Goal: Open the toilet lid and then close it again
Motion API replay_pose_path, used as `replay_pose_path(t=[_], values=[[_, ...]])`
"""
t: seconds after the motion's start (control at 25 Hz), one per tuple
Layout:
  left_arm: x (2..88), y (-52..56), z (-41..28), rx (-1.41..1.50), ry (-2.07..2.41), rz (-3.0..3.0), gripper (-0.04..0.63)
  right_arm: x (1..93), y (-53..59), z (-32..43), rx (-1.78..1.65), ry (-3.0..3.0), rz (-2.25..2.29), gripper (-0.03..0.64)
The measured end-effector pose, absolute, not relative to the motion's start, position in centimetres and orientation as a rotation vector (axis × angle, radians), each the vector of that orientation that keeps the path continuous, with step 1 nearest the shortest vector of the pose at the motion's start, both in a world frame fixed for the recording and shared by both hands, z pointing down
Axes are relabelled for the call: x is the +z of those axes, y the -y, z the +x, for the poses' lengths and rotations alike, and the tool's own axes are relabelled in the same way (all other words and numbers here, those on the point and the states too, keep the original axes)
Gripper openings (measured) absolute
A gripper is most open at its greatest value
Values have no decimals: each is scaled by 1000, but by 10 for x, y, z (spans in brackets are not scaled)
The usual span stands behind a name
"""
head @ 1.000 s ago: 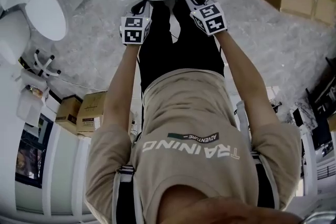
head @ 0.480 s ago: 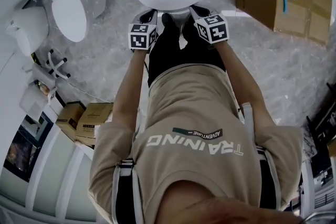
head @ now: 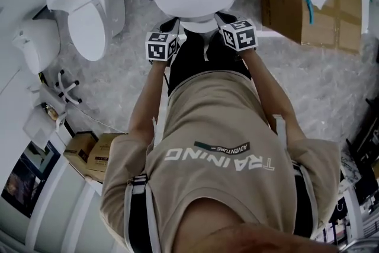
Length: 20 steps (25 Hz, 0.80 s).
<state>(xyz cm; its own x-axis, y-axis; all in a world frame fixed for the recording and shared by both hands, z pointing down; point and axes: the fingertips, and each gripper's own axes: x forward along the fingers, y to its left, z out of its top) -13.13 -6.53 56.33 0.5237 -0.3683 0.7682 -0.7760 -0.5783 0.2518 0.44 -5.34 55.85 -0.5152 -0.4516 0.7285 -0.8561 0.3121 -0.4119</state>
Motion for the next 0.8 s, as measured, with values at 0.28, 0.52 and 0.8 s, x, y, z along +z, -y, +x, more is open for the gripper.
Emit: replay_pose_path(t=[0.28,0.52,0.8], values=[[539,87,-130,901,801,2266,5,533,77,5,1063,2035,1237,11],[511,114,-129,784,743,2333,5,505,104,8,1026,2017,1300,11],[493,134,-128,796,659,2388,5,488,125,7,982,1978,1261,12]])
